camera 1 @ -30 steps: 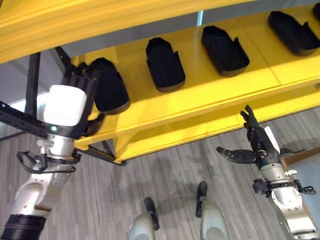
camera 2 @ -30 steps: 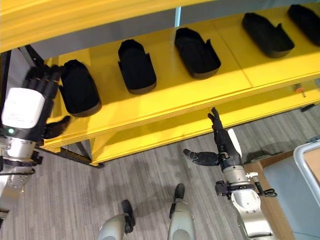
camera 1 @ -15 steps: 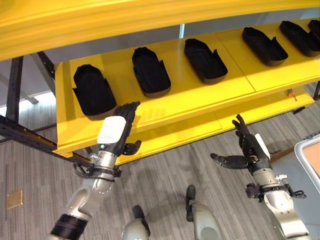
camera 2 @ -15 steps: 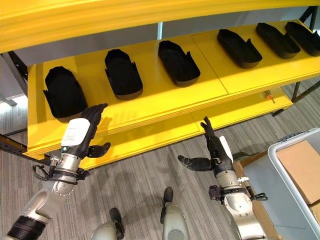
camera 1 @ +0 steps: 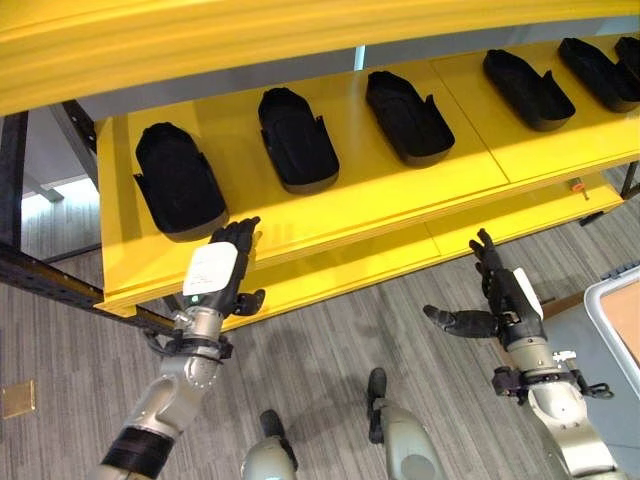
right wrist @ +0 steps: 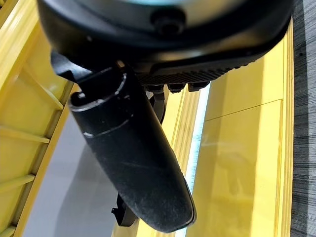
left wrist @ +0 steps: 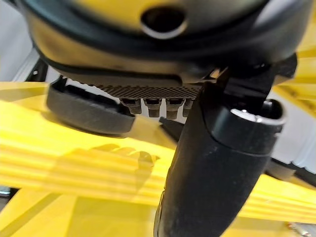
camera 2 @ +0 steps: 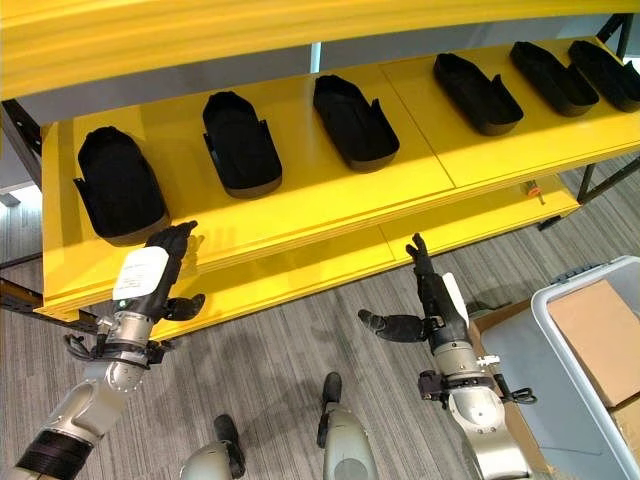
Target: Move parts from the plastic box to the shelf.
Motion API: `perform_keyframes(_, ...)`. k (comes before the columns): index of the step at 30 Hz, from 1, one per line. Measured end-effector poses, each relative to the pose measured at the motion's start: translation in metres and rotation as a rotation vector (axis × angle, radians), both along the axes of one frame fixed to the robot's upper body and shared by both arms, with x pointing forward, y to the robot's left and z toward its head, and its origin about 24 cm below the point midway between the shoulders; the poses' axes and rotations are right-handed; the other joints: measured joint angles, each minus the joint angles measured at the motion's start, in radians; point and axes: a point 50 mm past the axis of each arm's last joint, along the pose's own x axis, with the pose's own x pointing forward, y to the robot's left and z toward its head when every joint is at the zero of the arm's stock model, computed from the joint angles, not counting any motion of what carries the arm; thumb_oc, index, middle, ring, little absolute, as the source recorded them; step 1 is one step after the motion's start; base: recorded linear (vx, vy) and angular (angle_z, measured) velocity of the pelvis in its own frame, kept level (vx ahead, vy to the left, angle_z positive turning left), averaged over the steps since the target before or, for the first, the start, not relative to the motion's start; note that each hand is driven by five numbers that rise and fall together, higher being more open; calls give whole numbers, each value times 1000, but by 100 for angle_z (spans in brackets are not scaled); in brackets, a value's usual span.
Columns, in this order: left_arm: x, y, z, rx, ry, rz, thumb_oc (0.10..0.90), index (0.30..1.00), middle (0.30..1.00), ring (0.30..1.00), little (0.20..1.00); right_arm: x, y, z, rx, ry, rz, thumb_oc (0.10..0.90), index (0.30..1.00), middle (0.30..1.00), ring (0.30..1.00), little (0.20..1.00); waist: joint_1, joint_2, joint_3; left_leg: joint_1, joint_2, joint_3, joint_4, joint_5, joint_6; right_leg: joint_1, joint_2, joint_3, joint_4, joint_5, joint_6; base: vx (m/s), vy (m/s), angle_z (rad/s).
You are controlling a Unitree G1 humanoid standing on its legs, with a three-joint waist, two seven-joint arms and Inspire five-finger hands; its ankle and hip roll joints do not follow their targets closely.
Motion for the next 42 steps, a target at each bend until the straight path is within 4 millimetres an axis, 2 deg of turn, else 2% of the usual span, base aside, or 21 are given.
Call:
perform_keyframes(6,1,14,-13,17,52,83,900,1000,1000,1000,1000,0,0,0,1,-1,0,900,1000,1000,1000,1000,-3,-18,0,-4,1,1,6,-6,-3,-2,0,1,-2,-3,-4,0,0,0)
perform_keyframes(10,1,22,-21,29,91,125,900,1000,1000,1000,1000,0,1,0,3,-2,0,900,1000,1000,1000,1000,-3,-18,0,-21,2,1,20,-8,-7,-15,0,1,-1,0,0,0,0,0)
perform_keyframes(24,27,28,-14,20,47,216,900,1000,1000,1000,1000,4,3,3,8,-16,5,900,1000,1000,1000,1000,-26,-25,3,-41,6,1,44,-20,-4,-27,0,5,2,-2,-3,0,0,0)
perform_keyframes(32,34,30,-5,-8,8,243,900,1000,1000,1000,1000,4,6,2,10,-12,19,900,1000,1000,1000,1000,-29,-40,11,-59,8,0,62,-31,1,-42,-2,8,5,-3,-4,0,0,0)
perform_keyframes(42,36,30,-1,-11,-26,249,900,1000,1000,1000,1000,5,6,3,10,-16,20,900,1000,1000,1000,1000,-26,-42,29,-72,9,0,78,-34,-3,-53,-3,11,19,-3,-4,0,0,0)
